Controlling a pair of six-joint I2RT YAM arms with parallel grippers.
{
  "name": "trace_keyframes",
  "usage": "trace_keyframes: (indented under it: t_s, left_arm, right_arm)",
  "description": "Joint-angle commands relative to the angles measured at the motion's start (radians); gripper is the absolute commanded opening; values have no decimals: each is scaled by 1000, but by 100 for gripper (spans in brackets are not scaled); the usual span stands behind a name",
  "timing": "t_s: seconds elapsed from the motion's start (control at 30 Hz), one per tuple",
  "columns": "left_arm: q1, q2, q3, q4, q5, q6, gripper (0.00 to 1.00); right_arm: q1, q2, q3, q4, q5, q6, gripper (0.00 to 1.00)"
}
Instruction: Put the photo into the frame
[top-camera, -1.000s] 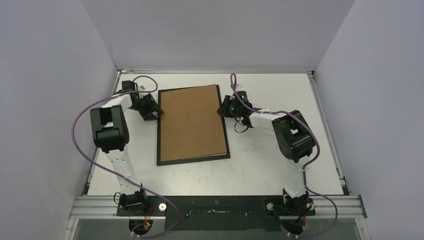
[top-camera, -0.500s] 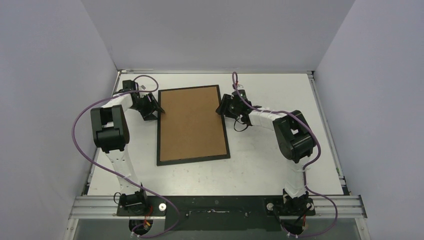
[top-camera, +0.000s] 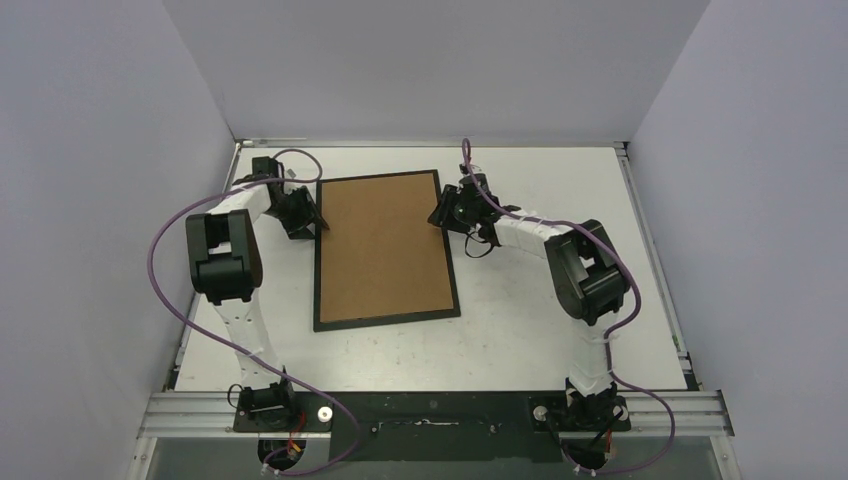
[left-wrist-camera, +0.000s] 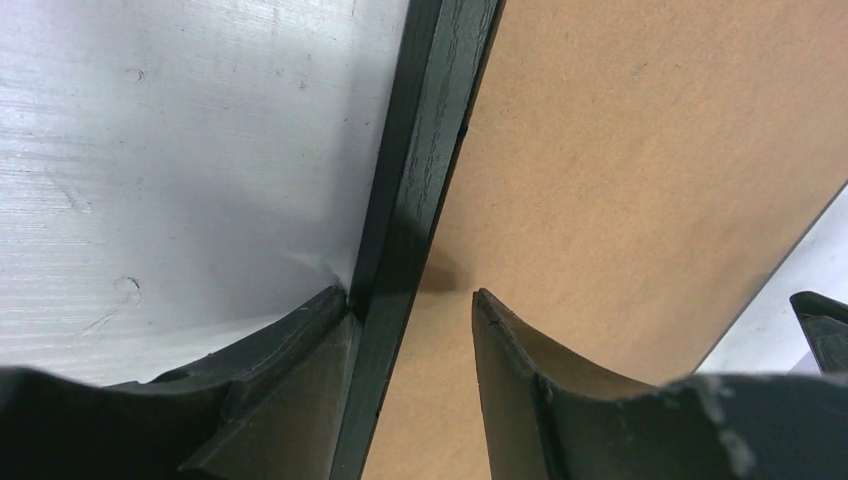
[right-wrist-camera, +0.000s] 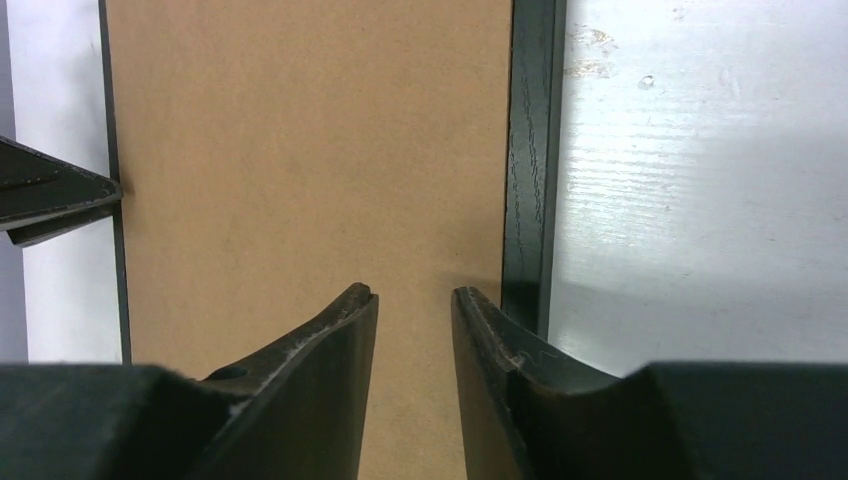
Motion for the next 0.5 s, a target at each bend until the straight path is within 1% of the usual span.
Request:
trace_keyframes:
  t_s: [0.0,0.2,0.37,0.47]
  left_arm:
    - [-15,56,10,-58,-105,45,46]
    - [-25,62,12,-57,-98,46,46]
    - [-41,68,13,-45,-34,44,46]
    - [-55,67,12,-37,9,39,46]
  right_arm:
    - [10,38,43,-26,-9,7,33]
    - [12,65,54,-90,7,-3,33]
    - [13,74,65,-138,21,-4,36]
    - [14,51,58,-150,29,-5,37]
